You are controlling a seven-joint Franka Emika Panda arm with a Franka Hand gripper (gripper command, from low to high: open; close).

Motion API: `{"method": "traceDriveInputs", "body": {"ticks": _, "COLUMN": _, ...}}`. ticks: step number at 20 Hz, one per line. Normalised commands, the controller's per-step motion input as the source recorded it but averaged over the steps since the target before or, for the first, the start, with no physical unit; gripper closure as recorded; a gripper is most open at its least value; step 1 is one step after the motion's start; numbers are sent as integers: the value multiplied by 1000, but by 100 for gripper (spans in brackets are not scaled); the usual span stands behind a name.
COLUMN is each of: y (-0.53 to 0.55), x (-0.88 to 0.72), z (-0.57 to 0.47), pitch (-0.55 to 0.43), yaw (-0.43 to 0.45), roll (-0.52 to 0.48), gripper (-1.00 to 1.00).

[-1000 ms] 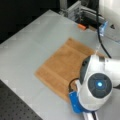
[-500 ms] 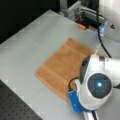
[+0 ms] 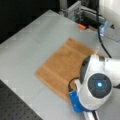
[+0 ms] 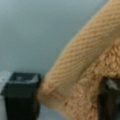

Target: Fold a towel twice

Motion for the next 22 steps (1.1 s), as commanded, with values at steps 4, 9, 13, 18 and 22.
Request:
{"method": "traceDriveInputs", "body": {"ticks": 4, "y": -174, "x": -207, "z": -90, "pitch": -167, "yaw": 193, "roll": -94, "gripper": 100}}
{"method": "traceDriveInputs", "body": {"ticks": 9, "y": -187, "x": -299, "z": -3, "pitch": -128, "yaw": 199, "roll": -75, "gripper": 100}}
{"method": "traceDriveInputs", "body": {"ticks": 13, "y": -267, "x": -492, "z": 264, "pitch": -63, "yaw": 239, "roll": 27, "gripper": 100}}
{"method": "traceDriveInputs", "body": {"ticks": 18, "y": -415, "x": -654, "z": 286, "pitch": -99, "yaw": 225, "roll": 211, "gripper": 100}}
{"method": "traceDriveInputs", "body": {"ticks": 22, "y": -552, "x": -706, "z": 108, "pitch": -137, "yaw": 79, "roll": 280, "gripper": 100}}
